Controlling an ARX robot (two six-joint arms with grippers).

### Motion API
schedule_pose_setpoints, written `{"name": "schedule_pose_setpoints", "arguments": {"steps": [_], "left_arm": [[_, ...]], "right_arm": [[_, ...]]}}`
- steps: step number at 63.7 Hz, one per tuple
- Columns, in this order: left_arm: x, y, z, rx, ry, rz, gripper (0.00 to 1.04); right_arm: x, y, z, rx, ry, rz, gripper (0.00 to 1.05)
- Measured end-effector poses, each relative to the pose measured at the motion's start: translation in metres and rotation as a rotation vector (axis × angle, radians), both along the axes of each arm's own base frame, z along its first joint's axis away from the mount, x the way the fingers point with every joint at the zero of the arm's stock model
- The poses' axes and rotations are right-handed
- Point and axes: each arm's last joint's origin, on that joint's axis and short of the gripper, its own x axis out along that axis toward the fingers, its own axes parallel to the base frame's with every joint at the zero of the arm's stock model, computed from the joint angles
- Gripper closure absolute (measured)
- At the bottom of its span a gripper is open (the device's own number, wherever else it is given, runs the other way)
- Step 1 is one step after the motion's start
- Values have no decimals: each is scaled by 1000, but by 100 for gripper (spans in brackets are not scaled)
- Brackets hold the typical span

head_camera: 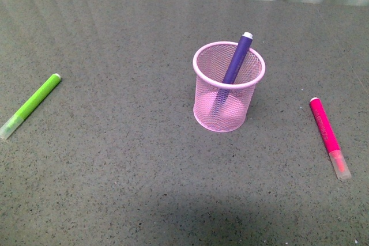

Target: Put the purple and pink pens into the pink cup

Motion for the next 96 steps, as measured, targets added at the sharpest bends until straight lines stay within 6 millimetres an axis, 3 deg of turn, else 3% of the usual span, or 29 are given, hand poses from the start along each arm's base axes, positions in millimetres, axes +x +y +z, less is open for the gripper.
{"name": "schedule_pose_setpoints", "arguments": {"steps": [8, 73, 96], "left_arm": [[-7, 0, -3, 0, 12, 0, 103], [-8, 0, -3, 1, 11, 2, 103], [-8, 0, -3, 0, 11, 2, 43]], "right_arm": [[0, 0, 0, 0, 0, 0, 7], [0, 0, 0, 0, 1, 0, 7], [0, 0, 0, 0, 1, 0, 7]]}}
